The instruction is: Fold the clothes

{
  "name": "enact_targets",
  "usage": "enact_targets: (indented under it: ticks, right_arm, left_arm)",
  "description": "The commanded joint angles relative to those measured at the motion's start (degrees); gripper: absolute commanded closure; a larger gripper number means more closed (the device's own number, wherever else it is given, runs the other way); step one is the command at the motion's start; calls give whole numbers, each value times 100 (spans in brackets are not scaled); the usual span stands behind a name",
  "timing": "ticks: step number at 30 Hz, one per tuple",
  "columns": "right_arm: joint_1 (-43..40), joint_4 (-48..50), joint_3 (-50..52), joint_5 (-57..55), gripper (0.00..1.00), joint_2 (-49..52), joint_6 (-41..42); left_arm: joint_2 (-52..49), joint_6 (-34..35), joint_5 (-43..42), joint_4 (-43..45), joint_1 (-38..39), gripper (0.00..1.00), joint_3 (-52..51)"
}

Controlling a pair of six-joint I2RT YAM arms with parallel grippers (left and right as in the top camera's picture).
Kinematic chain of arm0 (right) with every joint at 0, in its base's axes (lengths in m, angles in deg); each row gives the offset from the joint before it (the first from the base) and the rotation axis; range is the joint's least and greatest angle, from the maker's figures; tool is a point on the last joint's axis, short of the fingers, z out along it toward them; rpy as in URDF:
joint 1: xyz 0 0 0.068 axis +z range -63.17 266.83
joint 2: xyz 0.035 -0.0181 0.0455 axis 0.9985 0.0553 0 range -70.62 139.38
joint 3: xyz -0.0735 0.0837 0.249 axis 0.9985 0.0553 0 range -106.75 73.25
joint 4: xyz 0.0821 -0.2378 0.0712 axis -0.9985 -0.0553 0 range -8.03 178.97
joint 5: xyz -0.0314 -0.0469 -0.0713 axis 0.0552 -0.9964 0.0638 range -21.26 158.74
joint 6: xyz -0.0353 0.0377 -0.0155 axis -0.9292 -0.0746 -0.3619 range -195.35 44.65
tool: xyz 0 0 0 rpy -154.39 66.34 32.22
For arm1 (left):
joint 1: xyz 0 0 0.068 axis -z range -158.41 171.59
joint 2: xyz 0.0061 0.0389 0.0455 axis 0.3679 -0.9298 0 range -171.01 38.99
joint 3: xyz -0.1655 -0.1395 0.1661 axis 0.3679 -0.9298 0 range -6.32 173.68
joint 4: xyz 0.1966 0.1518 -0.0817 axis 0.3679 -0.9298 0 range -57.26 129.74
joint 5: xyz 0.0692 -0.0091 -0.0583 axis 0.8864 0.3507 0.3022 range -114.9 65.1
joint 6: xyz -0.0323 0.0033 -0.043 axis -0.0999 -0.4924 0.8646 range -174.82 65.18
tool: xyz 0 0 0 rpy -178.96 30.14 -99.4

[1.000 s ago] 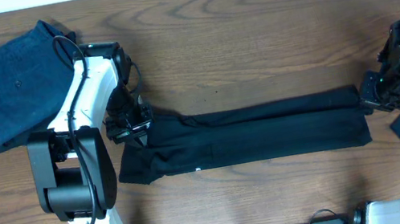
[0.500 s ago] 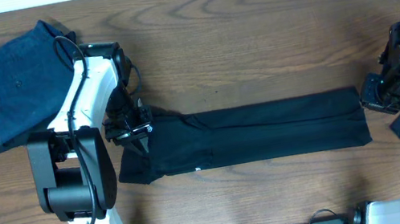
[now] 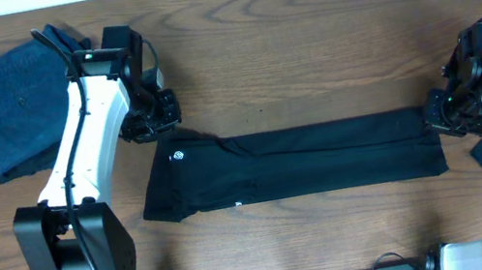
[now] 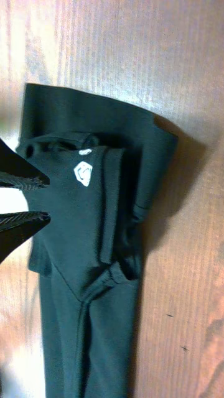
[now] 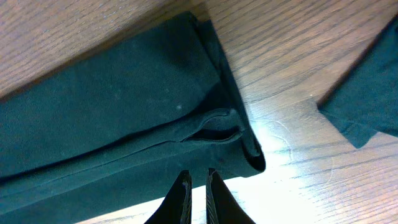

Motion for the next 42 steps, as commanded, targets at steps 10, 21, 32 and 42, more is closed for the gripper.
enact_targets:
  ticks: [10, 21, 32, 42]
  right_arm:
    - [70, 0, 52, 37, 91, -24, -42]
    - [70, -4, 52, 17, 91, -24, -42]
    - [-68, -343, 52, -713, 53, -24, -44]
    - [-457, -291, 286, -387, 47, -4, -236]
  left_arm:
    - [-433, 374, -48, 1062, 778, 84, -1132]
    - [-485, 1003, -50, 1840, 951, 84, -2859]
    - [-422, 981, -50, 1985, 715, 84, -2367]
    - [570, 745, -52, 1193, 654, 79, -1561]
